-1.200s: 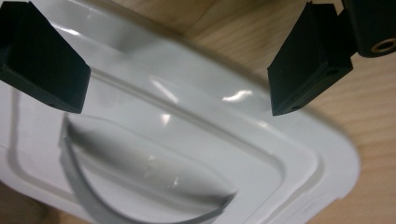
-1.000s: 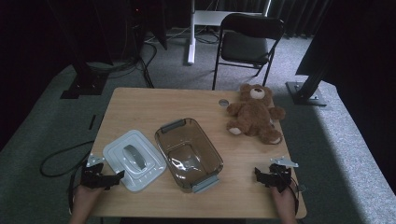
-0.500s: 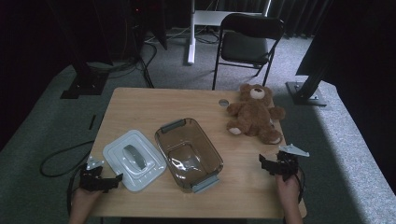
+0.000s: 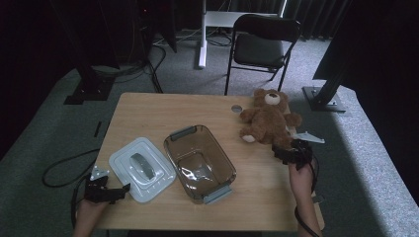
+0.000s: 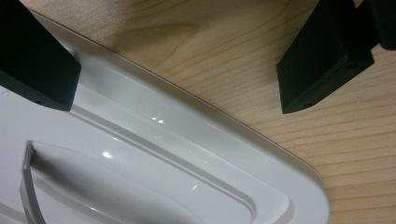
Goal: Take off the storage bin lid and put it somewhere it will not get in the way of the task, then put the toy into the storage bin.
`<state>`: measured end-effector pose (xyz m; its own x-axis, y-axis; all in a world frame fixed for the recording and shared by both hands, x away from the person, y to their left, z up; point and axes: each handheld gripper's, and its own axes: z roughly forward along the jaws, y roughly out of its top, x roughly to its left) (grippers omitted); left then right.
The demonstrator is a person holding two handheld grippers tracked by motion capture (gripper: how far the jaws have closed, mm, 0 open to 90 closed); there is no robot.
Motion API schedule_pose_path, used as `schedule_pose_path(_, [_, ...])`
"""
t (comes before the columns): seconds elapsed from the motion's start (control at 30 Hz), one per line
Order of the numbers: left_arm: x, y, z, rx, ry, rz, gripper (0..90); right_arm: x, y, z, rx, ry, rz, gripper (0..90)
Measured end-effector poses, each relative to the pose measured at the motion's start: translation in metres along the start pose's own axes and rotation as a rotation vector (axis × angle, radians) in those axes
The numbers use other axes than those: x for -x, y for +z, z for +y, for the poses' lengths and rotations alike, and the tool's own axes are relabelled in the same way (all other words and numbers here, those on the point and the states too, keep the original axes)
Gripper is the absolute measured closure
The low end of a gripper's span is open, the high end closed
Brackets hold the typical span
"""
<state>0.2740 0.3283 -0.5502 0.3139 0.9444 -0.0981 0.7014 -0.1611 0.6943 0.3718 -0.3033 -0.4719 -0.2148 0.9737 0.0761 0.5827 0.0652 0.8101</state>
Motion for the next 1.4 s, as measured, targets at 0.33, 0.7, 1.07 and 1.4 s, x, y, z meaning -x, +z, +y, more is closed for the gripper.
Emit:
schedule_pose_path(0.33, [0.001,0.000,0.001,-0.001,0.007,0.001,0.4,0.000,0.026,0.035,-0.005,0.028,0.000,12.1])
schedule_pose_path(0.7, [0.000,0.003,0.002,-0.001,0.009,-0.014,0.4,-0.012,0.053,0.065,0.012,0.006,-0.052,12.0])
schedule_pose_path(1.07, [-0.002,0.003,0.000,0.012,0.002,-0.030,0.4,-0.010,0.089,0.081,-0.055,0.030,-0.096,12.0])
schedule_pose_path(1.4, [-0.002,0.002,-0.001,0.014,0.005,-0.034,0.4,0.001,0.117,0.078,-0.107,0.104,-0.118,11.0])
